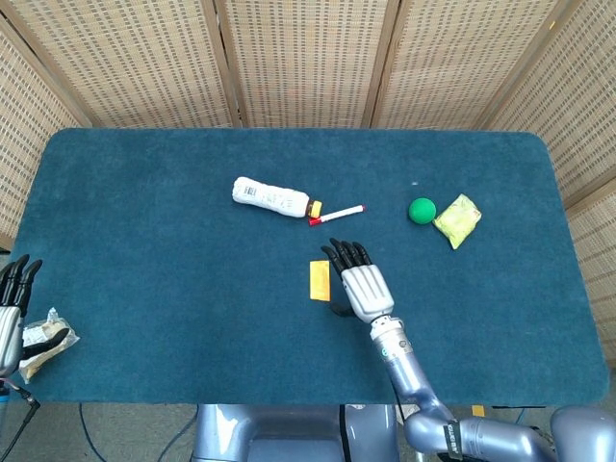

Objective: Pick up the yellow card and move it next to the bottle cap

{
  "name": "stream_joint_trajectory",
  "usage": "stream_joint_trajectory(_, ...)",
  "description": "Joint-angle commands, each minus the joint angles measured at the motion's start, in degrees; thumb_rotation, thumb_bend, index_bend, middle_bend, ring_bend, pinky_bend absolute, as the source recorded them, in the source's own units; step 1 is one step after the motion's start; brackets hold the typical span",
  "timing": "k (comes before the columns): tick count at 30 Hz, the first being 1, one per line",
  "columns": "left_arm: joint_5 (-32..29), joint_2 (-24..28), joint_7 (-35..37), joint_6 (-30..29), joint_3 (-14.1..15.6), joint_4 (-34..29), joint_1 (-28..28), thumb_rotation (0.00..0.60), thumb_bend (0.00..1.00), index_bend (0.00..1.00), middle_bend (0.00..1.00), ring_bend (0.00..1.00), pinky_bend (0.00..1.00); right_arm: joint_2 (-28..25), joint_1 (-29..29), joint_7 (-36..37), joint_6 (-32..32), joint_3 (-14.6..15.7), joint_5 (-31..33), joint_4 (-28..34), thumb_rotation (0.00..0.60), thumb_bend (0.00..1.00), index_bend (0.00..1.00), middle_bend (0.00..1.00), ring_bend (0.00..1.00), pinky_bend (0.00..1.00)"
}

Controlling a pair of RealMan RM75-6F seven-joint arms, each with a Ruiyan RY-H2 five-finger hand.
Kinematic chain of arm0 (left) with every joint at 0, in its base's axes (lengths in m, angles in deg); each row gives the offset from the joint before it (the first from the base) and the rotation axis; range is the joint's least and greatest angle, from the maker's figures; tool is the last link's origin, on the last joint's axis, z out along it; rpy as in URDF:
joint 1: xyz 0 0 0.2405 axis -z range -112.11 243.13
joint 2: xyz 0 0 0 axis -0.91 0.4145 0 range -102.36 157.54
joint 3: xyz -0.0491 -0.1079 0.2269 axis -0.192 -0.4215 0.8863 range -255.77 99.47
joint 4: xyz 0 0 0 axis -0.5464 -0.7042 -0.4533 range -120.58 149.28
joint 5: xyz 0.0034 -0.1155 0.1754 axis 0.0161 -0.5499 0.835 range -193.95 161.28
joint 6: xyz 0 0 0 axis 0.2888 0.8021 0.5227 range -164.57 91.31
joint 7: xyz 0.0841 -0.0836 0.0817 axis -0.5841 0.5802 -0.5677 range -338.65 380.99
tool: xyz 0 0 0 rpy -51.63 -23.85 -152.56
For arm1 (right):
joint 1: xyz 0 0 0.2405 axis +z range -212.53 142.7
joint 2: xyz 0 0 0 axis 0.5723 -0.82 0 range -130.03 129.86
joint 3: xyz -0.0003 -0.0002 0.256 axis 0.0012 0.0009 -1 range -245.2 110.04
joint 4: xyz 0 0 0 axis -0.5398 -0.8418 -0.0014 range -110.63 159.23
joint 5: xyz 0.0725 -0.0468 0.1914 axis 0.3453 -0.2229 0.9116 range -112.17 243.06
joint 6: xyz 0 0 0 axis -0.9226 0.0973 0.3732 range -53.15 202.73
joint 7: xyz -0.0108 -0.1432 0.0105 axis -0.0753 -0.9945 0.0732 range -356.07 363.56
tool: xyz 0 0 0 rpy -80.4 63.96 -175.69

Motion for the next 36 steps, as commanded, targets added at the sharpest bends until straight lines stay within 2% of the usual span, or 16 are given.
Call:
stream_joint_trajectory(1,-0.20,0.06,0.24,0.05,-0.13,0.08,0.02,0.600,0.04,0.00,0.00,0.00,0.07,3.44,1.54,-2.13,0.08,0.26,1.39,-4.04,0.600,0.34,0.03,0.00,0.00,0.00)
stream_joint_trajectory(8,-0.73,0.14,0.77,0.63,-0.26,0.37,0.19,0.600,0.04,0.00,0.00,0.00,0.07,7.90,3.35,-3.38,0.66,-0.13,3.03,-10.08,0.600,0.34,0.02,0.00,0.00,0.00)
stream_joint_trajectory(18,-1.22,-0.23,0.34,1.51,-0.21,0.84,0.53,0.600,0.04,0.00,0.00,0.00,0.07,11.01,4.89,-2.61,2.10,-0.63,4.27,-16.01,0.600,0.34,0.01,0.00,0.00,0.00)
stream_joint_trajectory(33,-1.63,-0.61,-0.16,1.89,-0.24,1.10,0.72,0.600,0.04,0.00,0.00,0.00,0.07,12.82,6.13,-1.28,3.95,-0.82,5.08,-19.91,0.600,0.34,0.01,0.00,0.00,0.00)
stream_joint_trajectory(36,-1.71,-0.60,-0.07,1.87,-0.29,1.13,0.71,0.600,0.04,0.00,0.00,0.00,0.07,13.51,6.57,-1.21,3.87,-0.83,4.76,-21.33,0.600,0.37,0.01,0.00,0.00,0.00)
